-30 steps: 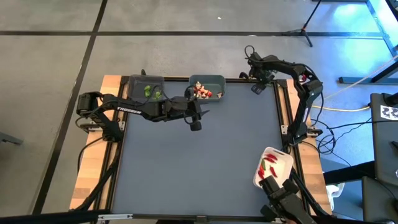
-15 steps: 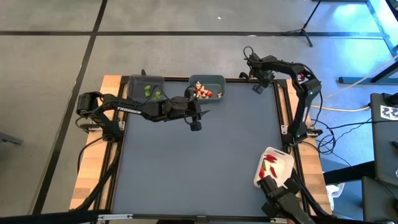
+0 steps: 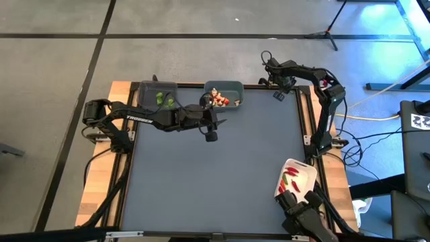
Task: Sort produce into baskets
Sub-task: Put the green chili pepper into the white bin
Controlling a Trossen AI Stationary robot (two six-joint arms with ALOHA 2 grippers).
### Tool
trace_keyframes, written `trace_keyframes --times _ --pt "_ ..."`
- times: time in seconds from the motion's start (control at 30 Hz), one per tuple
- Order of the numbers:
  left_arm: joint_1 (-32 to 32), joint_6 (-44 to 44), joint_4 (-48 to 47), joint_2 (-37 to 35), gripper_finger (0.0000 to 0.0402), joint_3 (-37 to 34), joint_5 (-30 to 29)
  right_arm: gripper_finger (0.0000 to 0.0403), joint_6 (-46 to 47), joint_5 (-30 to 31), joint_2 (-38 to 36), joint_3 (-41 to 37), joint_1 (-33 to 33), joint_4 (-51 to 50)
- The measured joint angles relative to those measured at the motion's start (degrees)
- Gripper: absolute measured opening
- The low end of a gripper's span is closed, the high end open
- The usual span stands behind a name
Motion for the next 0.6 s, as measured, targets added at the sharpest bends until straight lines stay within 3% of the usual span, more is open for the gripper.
trace_keyframes --times 0.27,0.47,0.6 --pt "0.1 -2.9 -0.1 0.0 0.0155 0.0 -0.1 0.0072 7.7 -5.3 -5.0 3.4 2.8 -4.7" --pt "1.1 -7.4 -0.7 0.0 0.0155 0.0 -0.2 0.0072 25.8 -26.1 -7.6 3.4 3.7 -9.3" --pt "1.5 -7.8 -1.5 0.0 0.0155 0.0 -0.3 0.0078 32.0 -21.2 -7.6 1.4 5.1 -6.6"
